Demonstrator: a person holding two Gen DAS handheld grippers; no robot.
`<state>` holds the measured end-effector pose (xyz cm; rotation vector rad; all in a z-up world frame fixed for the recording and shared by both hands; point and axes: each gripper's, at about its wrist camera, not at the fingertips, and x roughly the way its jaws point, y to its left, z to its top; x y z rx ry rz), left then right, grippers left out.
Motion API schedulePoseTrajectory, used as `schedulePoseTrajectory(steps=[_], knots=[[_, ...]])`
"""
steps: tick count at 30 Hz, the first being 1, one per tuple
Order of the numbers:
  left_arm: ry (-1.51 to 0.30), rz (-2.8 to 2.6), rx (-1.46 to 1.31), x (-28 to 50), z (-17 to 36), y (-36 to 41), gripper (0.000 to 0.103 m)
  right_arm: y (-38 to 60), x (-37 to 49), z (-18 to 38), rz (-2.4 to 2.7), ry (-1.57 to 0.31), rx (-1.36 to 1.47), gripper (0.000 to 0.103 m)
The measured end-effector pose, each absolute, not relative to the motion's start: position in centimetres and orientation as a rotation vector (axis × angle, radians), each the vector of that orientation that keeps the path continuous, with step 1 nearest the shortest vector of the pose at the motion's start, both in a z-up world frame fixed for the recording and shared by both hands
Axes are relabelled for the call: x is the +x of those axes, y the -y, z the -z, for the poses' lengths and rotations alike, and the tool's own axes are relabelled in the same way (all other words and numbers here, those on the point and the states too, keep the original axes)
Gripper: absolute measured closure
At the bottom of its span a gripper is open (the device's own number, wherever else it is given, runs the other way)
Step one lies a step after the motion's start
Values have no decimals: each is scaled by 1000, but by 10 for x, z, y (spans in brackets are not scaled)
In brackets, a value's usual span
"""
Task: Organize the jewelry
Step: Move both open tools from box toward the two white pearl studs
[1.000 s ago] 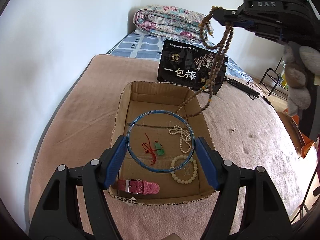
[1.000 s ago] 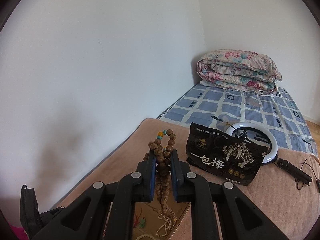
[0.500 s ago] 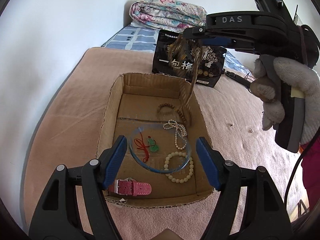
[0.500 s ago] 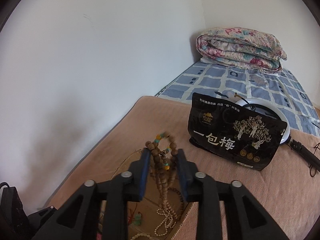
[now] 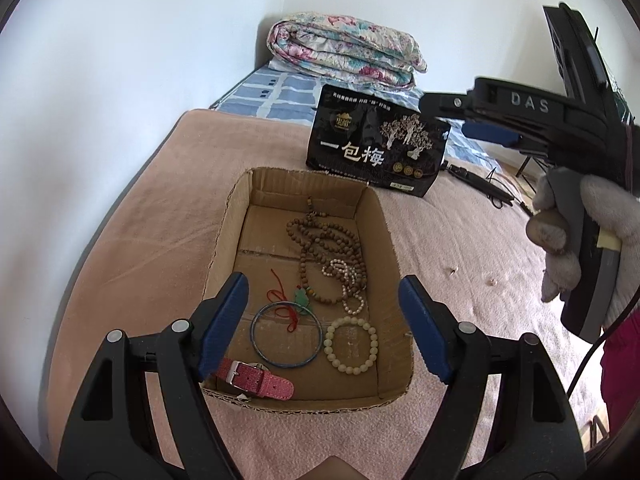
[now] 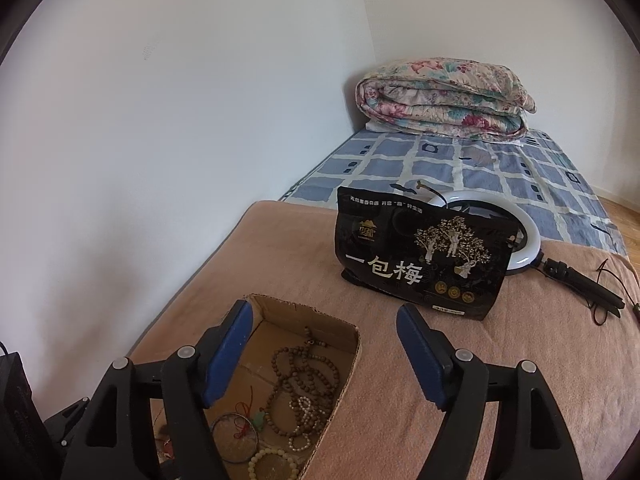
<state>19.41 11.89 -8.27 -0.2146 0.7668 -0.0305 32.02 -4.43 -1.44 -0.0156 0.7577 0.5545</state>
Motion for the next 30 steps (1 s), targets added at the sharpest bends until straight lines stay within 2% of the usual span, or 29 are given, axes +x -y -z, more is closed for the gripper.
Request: schedulePoseTrajectory(steps=[17,30], knots=[[-625,62,-170,167,35,-80,23,112,271,-27,-467,-685,3,21],[-608,111,-119,163,30,-46,23,175,240,-28,-380,-662,17,12]])
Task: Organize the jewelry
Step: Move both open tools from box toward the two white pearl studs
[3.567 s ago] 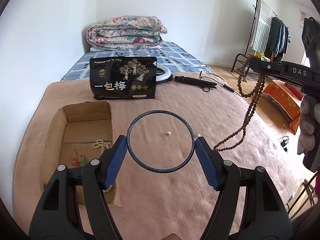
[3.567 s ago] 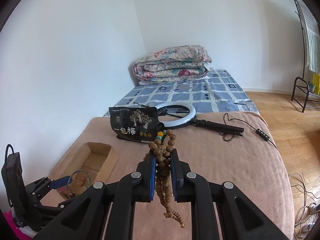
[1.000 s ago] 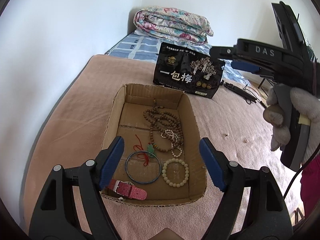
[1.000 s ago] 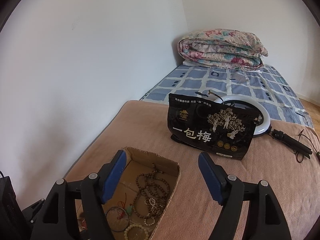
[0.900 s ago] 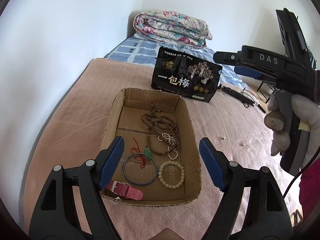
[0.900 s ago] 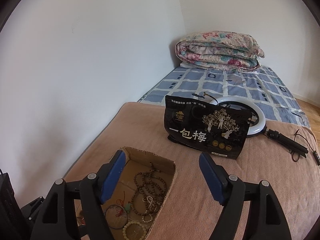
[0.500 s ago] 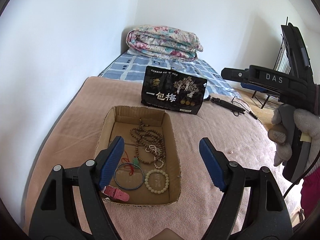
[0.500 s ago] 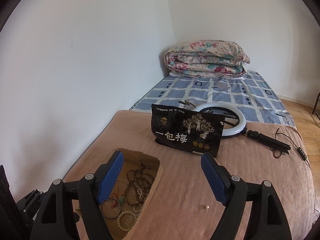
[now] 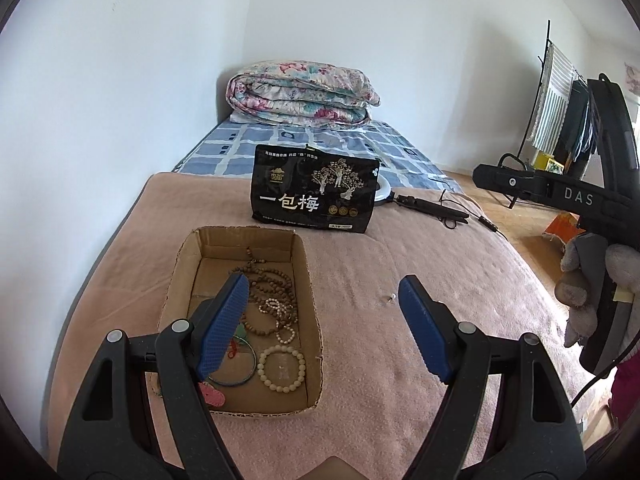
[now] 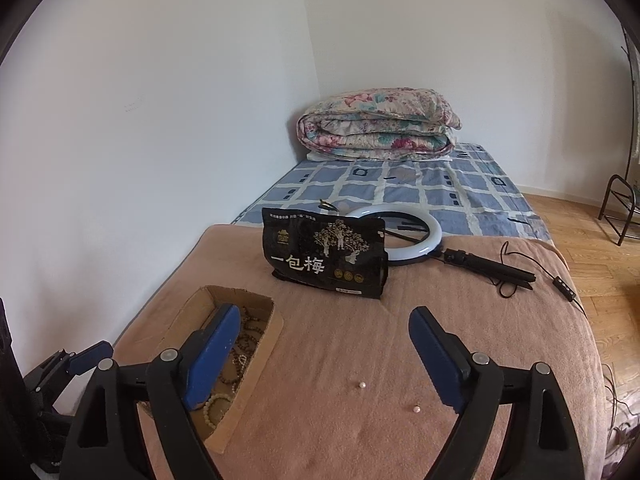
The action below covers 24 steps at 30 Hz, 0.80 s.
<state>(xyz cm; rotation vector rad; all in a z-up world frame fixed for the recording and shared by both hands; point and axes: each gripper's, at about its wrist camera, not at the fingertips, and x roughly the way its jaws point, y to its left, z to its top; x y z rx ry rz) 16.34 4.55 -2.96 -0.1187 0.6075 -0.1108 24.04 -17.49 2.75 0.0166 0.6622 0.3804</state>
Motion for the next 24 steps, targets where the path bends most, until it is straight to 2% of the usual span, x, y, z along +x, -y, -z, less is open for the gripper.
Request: schedulePoseTrajectory(steps=[3,7,15,21,24], knots=[[-617,117,-109,167,32,-40,23,193,236,-21,-356,-668,17,12],[-637,121,-98,173,39,-32,23,218,234,-5,-311,-687,4,4],[-673,146,-93,187,54,-8,23,267,239,30,-274,-740,21,5],[-695,186,-53,201,74,26,25,292,245,60,-292,-802,35,21],[-733,205,-45,212,91,41,37,298,247,73,-312,-832,34,29]])
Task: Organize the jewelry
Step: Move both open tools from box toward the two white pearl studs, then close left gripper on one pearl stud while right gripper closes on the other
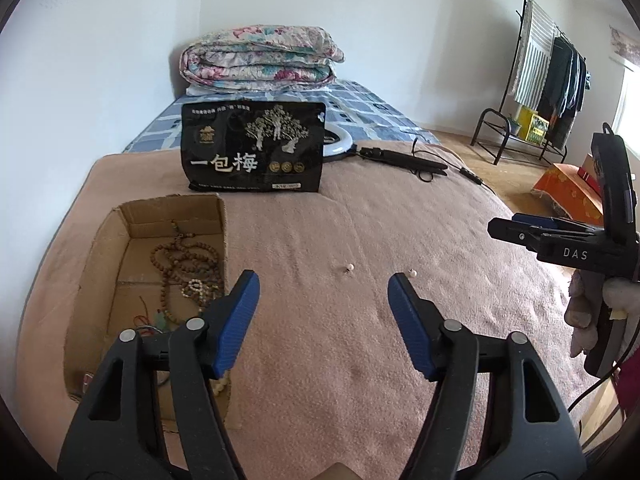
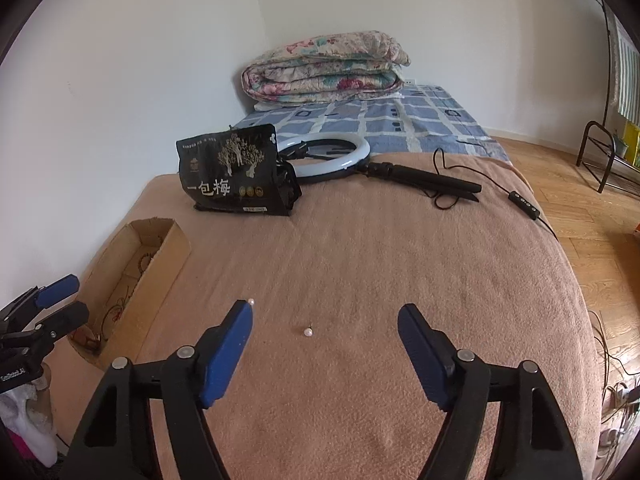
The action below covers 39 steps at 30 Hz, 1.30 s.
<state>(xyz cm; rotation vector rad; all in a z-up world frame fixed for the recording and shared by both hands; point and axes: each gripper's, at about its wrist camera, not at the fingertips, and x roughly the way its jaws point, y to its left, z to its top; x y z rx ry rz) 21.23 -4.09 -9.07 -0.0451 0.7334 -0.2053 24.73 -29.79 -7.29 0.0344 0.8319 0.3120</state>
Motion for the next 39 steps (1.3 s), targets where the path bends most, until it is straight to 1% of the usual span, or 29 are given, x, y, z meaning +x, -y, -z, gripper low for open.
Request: schedulePoseTrajectory(steps=[1,3,5,13,14,16,20,22,28,37,39], knots=[[-746,209,-46,216,97,45,41,298,248,76,-321,-837,34,30],[-768,217,-47,223,109,52,44,298,250,83,-340,-847,26,33],[-791,223,-47,230,119,58,50,296,252,90,-358,-857,10,38],[-834,228,-72,263,153,77,52,285,262,121,-415,-890,-51,56],[-839,230,-72,267,158,79,54,284,263,125,-419,-893,-53,57],[-852,230,-65,277,168,83,58,285,266,133,-428,-899,-50,62],[-871,227,-86,294,184,88,60,282,271,146,-452,-904,-48,67],[-879,226,-98,302,192,89,63,279,273,152,-466,-902,-56,70],[-880,237,-82,318,204,95,65,265,280,165,-512,-906,-82,75],[-874,254,-44,328,210,102,66,258,288,180,-506,-920,-113,78],[-874,259,-37,330,211,104,67,256,290,182,-503,-923,-118,79]])
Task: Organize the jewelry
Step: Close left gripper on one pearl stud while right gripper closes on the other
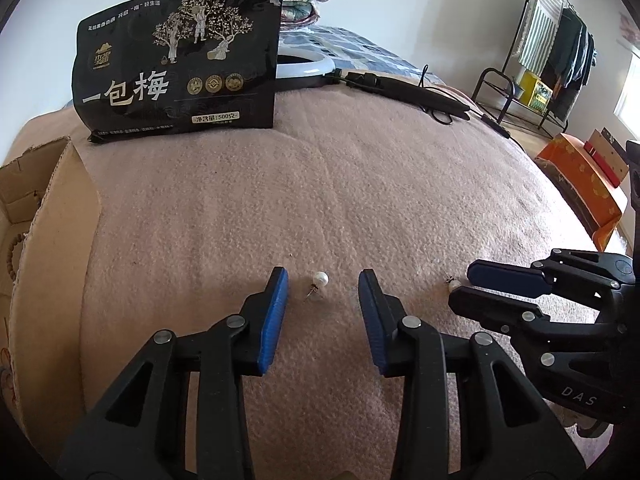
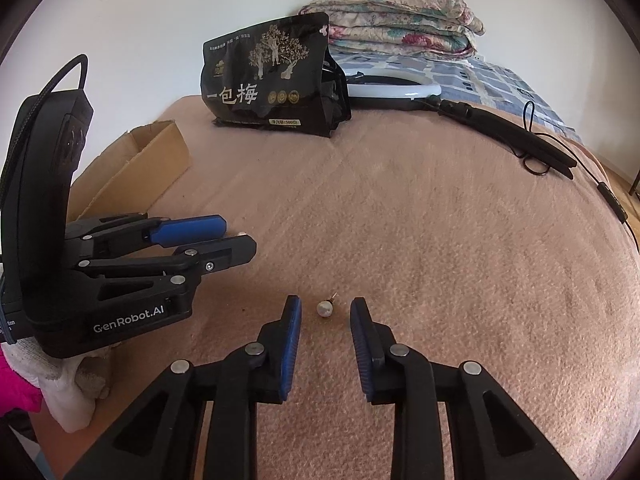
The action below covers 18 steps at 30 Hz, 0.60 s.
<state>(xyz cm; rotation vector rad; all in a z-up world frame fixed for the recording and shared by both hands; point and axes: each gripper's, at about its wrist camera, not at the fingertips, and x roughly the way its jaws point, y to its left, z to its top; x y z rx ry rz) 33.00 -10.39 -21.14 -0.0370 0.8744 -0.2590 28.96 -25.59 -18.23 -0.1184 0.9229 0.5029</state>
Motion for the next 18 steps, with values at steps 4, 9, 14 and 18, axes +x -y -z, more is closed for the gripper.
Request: schedulePoseTrajectory(steps=[4,9,14,18], knots=[[-881,260,-28,333,213,107,71,254,291,185,-501,-925,-126,80],[-894,258,-17,336,216,108,76,254,294,189,-495,-931,-128,83],[-900,256,-5,336,218,110,90,252,294,191,-495,-935,-140,86],[-900,254,-5,336,219,110,97,250,293,191,-490,-936,-154,96]])
